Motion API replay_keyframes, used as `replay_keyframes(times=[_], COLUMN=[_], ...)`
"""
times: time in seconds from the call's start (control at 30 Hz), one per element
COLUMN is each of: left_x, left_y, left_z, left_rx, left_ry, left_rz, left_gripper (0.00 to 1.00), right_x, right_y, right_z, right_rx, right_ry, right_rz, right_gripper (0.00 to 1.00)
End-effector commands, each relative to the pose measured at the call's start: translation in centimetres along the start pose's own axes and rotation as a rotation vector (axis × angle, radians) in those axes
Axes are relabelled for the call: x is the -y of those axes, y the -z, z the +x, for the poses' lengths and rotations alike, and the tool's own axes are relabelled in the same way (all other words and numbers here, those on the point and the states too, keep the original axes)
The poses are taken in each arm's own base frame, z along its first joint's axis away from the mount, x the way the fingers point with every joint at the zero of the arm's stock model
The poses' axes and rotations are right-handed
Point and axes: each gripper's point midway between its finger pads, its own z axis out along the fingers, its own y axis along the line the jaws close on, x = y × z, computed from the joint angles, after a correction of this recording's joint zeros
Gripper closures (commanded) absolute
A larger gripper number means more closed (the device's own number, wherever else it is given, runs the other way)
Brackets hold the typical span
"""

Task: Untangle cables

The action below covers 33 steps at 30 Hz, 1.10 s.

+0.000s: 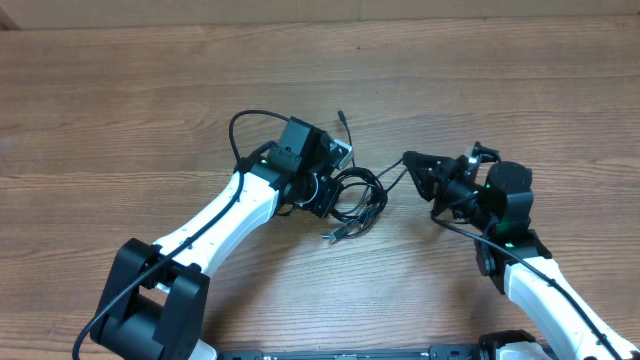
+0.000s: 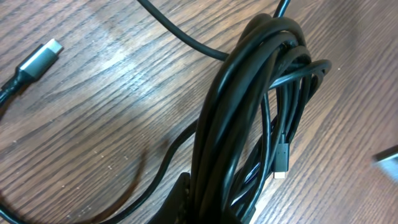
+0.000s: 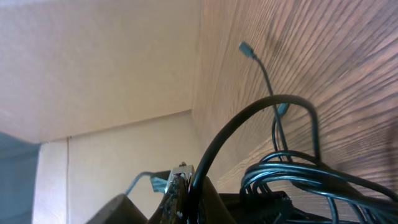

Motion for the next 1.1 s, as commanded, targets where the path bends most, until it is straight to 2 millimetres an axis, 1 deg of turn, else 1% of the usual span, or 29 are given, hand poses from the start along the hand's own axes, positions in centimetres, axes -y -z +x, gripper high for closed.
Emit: replay_keyframes(times=[0.0,0.13,0.23,0.3,0.4,0.47,0.5,0.57,0.63,0.7,0.77,0.83,0.9,0.97,1.07], left_x=[-0.2,0.0,0.0,-0.9,-2.4,-3.2,-3.5,-3.0,-1.7,-0.3,0.9,1.9,2.3,2.4,2.3], left_y=[1.4,1.3,1.3,1.4,2.4,3.8,5.1,6.9,8.6,9.9,10.8,11.3,11.4,11.5,11.6], left_z=[-1.4,-0.9,-0.4,-0.5,-1.7,-3.3,-4.7,-6.6,-8.4,-9.6,-10.4,-10.8,-10.8,-10.9,-11.3], left_rx=[0.045,0.025,0.004,0.006,0.038,0.084,0.122,0.18,0.242,0.288,0.321,0.336,0.338,0.335,0.34], left_ry=[-0.023,-0.056,-0.116,-0.129,-0.114,-0.092,-0.074,-0.068,-0.074,-0.07,-0.064,-0.054,-0.044,-0.01,0.069], left_rz=[-0.029,-0.017,-0.015,-0.057,-0.113,-0.122,-0.113,-0.056,0.049,0.146,0.23,0.291,0.321,0.333,0.345], left_gripper=[0.96,0.96,0.96,0.96,0.96,0.96,0.96,0.96,0.96,0.96,0.96,0.96,0.96,0.96,0.96], right_x=[-0.3,2.4,2.5,2.5,2.5,3.1,4.0,4.8,5.6,6.2,6.7,6.8,6.5,6.4,6.3], right_y=[0.4,0.6,0.6,0.6,0.6,0.7,0.8,0.9,1.1,1.1,1.1,1.1,1.0,1.0,1.0], right_z=[-0.4,-1.1,-1.6,-1.6,-1.6,-1.5,-1.4,-1.3,-1.2,-0.7,0.0,0.6,1.5,2.1,2.5], right_rx=[0.012,0.072,0.097,0.097,0.091,0.087,0.083,0.083,0.076,0.059,0.036,0.004,-0.051,-0.093,-0.128], right_ry=[-0.037,-0.212,-0.226,-0.212,-0.118,-0.07,-0.055,-0.032,-0.023,-0.034,-0.044,-0.021,0.029,0.073,0.137], right_rz=[-0.002,0.097,0.1,0.098,0.103,0.131,0.165,0.199,0.231,0.255,0.278,0.281,0.264,0.253,0.245], right_gripper=[0.96,0.96,0.96,0.96,0.96,0.96,0.96,0.96,0.96,0.96,0.96,0.94,0.91,0.84,0.77])
